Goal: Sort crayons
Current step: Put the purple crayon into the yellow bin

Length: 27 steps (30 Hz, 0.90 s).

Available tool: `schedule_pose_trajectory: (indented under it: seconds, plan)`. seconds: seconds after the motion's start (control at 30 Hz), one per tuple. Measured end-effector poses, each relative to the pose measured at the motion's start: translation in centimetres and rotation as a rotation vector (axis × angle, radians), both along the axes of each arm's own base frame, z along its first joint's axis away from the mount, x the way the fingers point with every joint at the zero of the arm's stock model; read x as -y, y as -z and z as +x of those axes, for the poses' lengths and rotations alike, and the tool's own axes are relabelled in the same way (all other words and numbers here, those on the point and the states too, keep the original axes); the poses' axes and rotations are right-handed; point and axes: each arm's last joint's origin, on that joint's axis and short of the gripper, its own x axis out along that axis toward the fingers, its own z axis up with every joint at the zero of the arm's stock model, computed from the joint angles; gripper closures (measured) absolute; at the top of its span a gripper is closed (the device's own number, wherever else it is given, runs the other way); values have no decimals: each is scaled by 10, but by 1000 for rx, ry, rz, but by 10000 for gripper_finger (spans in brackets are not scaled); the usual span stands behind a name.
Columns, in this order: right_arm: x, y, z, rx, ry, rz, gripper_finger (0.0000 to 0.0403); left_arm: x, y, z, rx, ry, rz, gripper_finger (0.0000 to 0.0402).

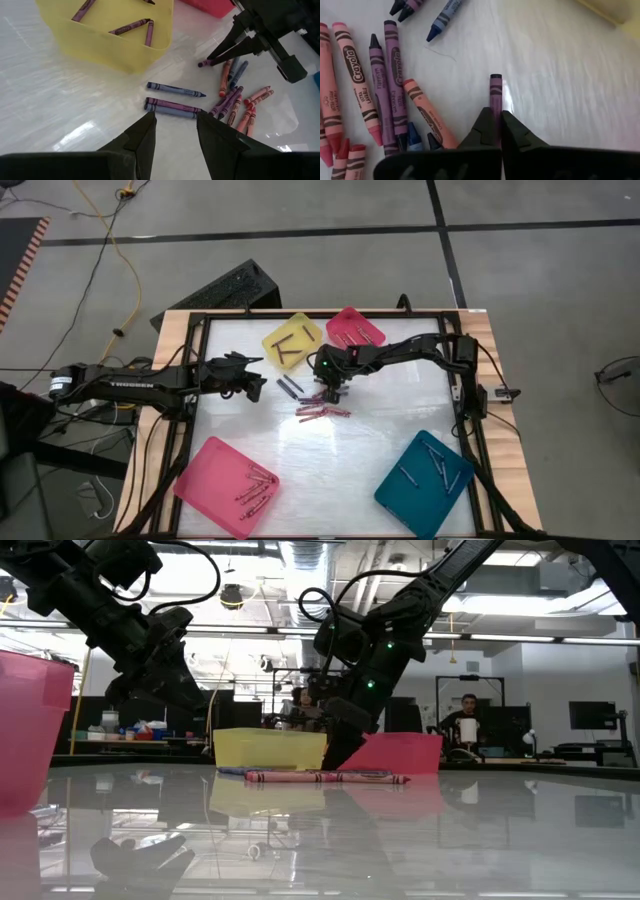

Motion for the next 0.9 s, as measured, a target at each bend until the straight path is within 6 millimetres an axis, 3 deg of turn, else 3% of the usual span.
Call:
schedule_pose_trajectory:
  seconds: [0.27,0.4,0.9]
  plan:
    - [0,-1,1,18,45,37,399,0,0,0,1,-1,-3,269]
    - [0,-11,8,33,40,38,400,0,0,0,1,-2,-3,269]
    - [12,-111,49,347,-19,-91,400,0,3,-2,-39,0,-8,269]
